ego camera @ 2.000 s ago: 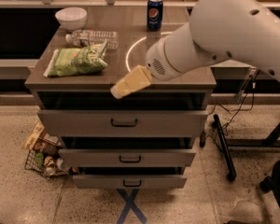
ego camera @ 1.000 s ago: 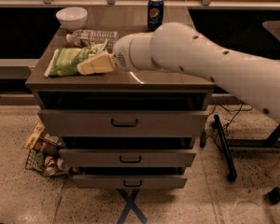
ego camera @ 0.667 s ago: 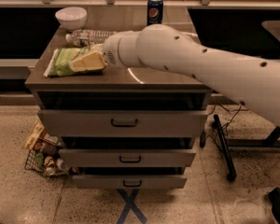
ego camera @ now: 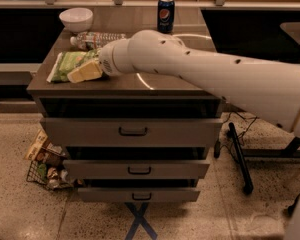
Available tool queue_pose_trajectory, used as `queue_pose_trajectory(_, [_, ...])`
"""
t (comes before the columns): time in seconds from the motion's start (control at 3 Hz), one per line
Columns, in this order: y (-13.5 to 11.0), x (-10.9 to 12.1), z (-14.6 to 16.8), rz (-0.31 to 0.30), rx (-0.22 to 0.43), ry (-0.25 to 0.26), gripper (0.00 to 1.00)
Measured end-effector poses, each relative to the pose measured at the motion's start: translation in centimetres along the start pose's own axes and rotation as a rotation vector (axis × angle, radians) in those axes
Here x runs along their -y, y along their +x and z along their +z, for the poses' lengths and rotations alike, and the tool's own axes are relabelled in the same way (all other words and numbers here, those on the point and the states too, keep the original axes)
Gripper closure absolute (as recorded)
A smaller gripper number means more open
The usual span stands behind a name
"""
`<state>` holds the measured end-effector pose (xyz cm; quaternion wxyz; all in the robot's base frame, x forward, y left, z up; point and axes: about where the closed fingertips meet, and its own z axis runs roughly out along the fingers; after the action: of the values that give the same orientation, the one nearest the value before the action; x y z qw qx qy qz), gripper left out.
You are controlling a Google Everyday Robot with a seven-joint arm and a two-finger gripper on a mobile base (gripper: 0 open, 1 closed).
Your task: Move green jalapeno chip bag near pepsi can
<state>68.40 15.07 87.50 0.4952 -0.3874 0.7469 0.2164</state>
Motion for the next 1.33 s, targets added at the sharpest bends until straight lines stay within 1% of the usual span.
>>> queue_pose_trajectory(0.33, [1.0,-0.4,1.5,-0.006,-0.023,-0.020,0.00])
queue_pose_trajectory(0.67, [1.3,-0.4,2.4,-0.011,-0.022,-0.036,0.18])
queue_pose_trajectory(1.0, [1.2,-0.5,2.8,-0.024,-0.024,-0.054,0.41])
queue_pose_trajectory(1.33, [0.8,-0.4,2.7,-0.034,-0.021,-0.057,0.65])
